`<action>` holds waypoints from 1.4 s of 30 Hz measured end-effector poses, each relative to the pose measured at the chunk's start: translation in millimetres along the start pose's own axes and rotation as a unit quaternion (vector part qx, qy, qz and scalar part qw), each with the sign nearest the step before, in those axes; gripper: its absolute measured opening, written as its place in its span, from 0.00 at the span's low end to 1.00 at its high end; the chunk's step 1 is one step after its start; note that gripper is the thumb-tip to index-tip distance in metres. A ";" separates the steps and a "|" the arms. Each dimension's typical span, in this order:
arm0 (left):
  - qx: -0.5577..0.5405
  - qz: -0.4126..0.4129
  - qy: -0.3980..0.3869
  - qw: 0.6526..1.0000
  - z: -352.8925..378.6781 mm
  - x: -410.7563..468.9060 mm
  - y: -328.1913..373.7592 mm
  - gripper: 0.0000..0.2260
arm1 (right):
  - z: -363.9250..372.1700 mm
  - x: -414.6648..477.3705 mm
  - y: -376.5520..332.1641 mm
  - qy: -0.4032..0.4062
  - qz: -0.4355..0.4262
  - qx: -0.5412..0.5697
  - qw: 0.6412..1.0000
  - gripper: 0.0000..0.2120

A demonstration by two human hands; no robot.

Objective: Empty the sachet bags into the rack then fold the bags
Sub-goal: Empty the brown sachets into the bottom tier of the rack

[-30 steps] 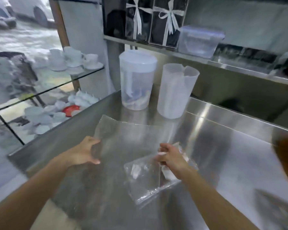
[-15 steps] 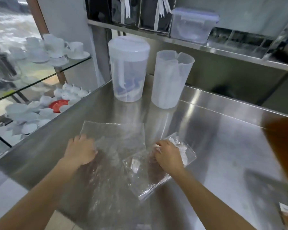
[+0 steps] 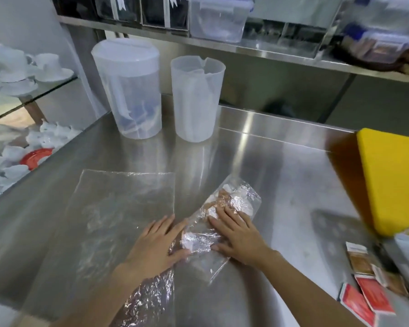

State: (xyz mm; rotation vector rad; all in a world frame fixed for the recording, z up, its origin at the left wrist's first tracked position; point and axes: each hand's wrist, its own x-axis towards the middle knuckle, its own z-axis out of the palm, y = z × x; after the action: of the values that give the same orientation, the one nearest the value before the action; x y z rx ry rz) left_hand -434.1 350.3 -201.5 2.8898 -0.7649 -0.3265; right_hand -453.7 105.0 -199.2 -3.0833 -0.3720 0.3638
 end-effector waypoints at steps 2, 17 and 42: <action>0.000 0.010 -0.012 1.000 -2.0 -1.9 4.9 0.45 | -2.9 -12.5 18.8 -0.005 -0.032 0.006 0.999 0.33; -0.547 -0.205 -0.034 0.811 -24.4 30.9 120.3 0.02 | -13.8 -68.8 -27.5 -0.031 0.079 0.236 0.968 0.51; 0.017 0.078 -0.021 0.997 20.0 28.5 163.1 0.40 | -19.8 -145.5 52.9 0.135 0.465 0.768 0.420 0.13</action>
State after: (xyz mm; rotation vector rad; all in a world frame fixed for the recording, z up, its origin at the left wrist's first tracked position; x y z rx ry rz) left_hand -491.9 193.9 -195.8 2.8395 -1.0057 -0.3607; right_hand -574.2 19.5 -149.1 -1.0594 1.1013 0.0226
